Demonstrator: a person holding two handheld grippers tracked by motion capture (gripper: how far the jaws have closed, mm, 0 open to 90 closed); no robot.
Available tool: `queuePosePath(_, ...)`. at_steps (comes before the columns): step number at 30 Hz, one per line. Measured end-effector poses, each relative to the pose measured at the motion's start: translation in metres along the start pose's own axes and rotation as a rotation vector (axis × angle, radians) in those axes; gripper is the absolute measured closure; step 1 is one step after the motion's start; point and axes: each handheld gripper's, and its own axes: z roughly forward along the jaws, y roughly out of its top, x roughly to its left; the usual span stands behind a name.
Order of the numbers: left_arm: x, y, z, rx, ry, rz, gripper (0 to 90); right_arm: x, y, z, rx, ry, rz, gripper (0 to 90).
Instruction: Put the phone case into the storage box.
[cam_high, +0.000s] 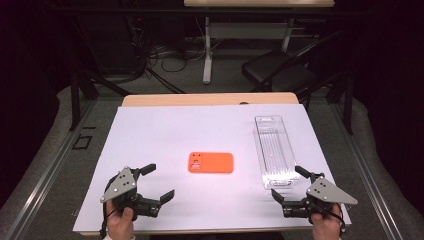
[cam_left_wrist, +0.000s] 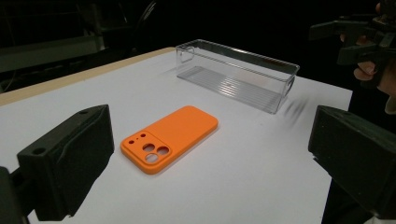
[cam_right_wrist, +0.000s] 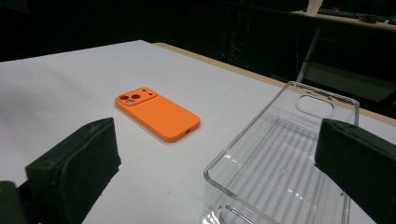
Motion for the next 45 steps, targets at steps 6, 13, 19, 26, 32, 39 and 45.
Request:
queuePosePath(6,-0.002,-0.001,-0.002,0.015,0.000,0.003,0.4,0.002,0.001,0.002,0.004,0.010,-0.004,0.0)
queuePosePath(13,0.000,-0.001,0.003,0.037,0.024,-0.041,0.4,-0.002,0.000,0.008,0.012,0.005,-0.001,0.0)
queuePosePath(19,0.002,-0.001,0.012,0.075,0.024,-0.097,0.4,-0.002,0.001,0.009,0.017,0.005,-0.001,0.0)
queuePosePath(26,0.000,-0.002,0.023,0.151,0.023,-0.133,0.4,0.000,0.002,0.008,0.017,-0.003,-0.010,0.0)
queuePosePath(32,0.002,-0.001,0.027,0.210,0.030,-0.148,0.5,-0.002,0.001,0.009,0.022,0.002,-0.001,0.0)
queuePosePath(39,0.008,0.014,0.038,0.241,0.012,-0.151,0.5,0.001,0.001,0.008,0.030,-0.004,-0.011,0.0)
queuePosePath(45,0.019,0.031,0.055,0.316,-0.004,-0.110,0.5,0.000,0.001,0.009,0.027,-0.010,-0.004,0.0)
